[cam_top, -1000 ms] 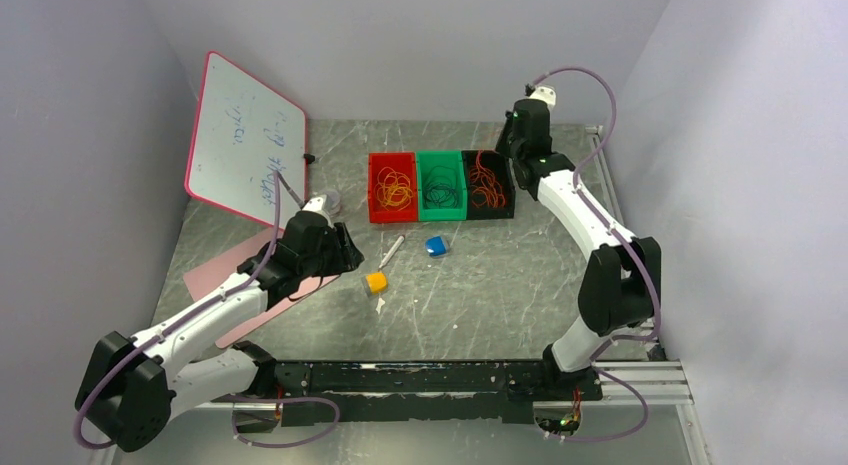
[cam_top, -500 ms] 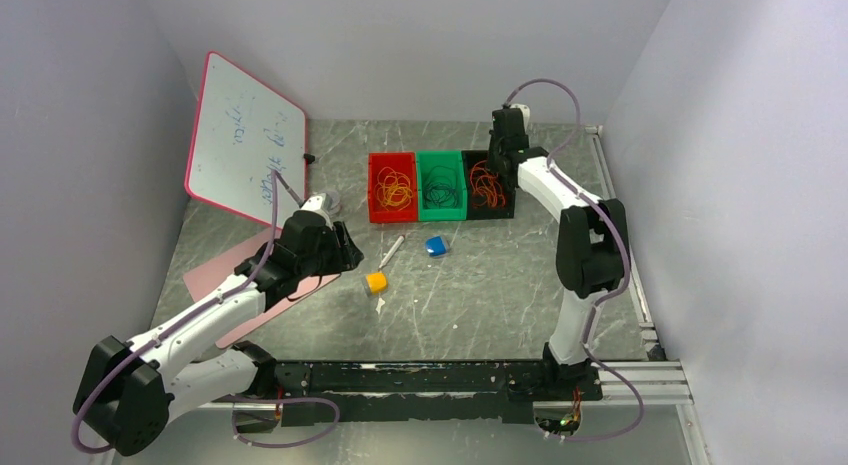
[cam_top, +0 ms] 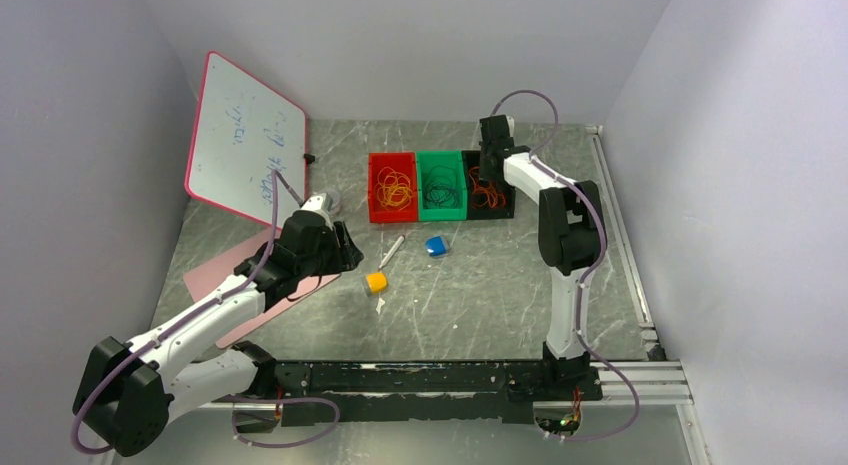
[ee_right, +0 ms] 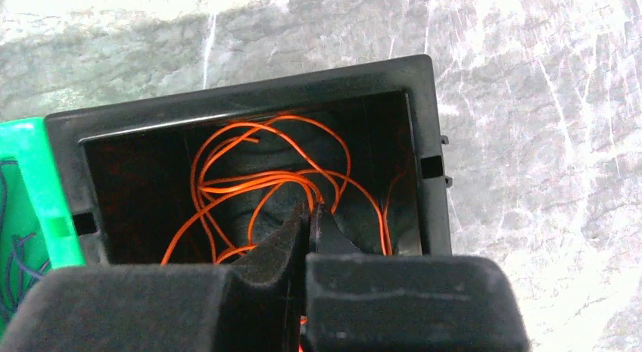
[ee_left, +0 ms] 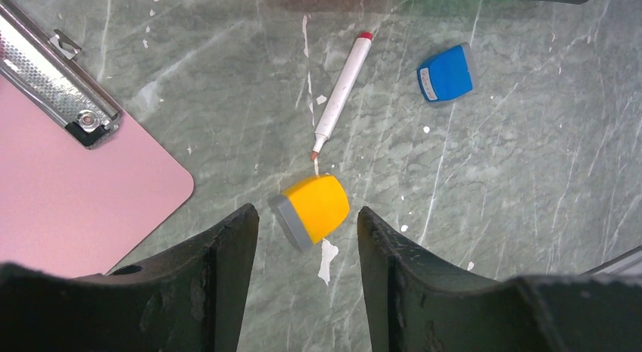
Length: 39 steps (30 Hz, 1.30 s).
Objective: Untangle the cables
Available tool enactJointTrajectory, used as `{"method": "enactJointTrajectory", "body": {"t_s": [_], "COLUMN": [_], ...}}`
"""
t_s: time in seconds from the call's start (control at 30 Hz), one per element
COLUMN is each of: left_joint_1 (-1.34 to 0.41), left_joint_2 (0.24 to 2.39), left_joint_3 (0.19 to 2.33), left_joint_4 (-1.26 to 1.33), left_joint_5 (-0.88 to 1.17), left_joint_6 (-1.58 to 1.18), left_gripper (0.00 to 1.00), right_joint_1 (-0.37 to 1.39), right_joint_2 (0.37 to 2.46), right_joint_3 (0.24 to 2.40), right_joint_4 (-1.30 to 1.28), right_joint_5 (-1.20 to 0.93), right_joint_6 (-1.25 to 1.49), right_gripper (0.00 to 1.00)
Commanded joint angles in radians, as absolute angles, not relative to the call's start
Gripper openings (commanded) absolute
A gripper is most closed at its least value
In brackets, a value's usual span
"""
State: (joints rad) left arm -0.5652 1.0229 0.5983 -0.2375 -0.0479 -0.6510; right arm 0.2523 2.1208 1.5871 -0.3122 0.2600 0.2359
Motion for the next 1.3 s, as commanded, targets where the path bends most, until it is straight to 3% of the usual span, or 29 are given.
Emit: {"method": "enactJointTrajectory", "body": {"t_s": [0.0, 0.23, 0.37, 0.67, 0.83, 1.03, 1.27], "left_joint_1": [-0.556, -0.555, -0.557, -0.555, -0.556, -0.555, -0.555], "left_joint_2": [1.012, 1.019, 1.033, 1.052, 1.052, 1.045, 0.900], "left_joint_3": [0.643, 0.646, 0.659, 0.673, 0.682, 0.715, 0.776], "left_joint_4": [-0.249, -0.246, -0.251, -0.244, -0.252, -0.283, -0.357], "left_joint_5": [-0.044, -0.036, -0.032, -0.024, -0.038, -0.058, -0.191], "left_joint_6": [-0.636, -0.635, -0.631, -0.630, -0.624, -0.595, -0.561], "left_gripper": [0.56, 0.56, 0.57, 0.56, 0.56, 0.56, 0.59], "right_joint_1": [0.248, 0.247, 0.247, 0.246, 0.246, 0.248, 0.247], "right_joint_2": [2.168, 2.157, 2.060, 1.920, 1.832, 1.654, 1.379], "right_joint_3": [1.651, 1.643, 1.591, 1.559, 1.513, 1.365, 1.185], "right_joint_4": [-0.353, -0.345, -0.288, -0.284, -0.275, -0.198, -0.214], "right_joint_5": [0.300, 0.325, 0.315, 0.352, 0.356, 0.118, 0.152], "right_joint_6": [0.214, 0.200, 0.189, 0.185, 0.195, 0.205, 0.251], "right_gripper": [0.00, 0.04, 0.19, 0.34, 0.37, 0.38, 0.43]}}
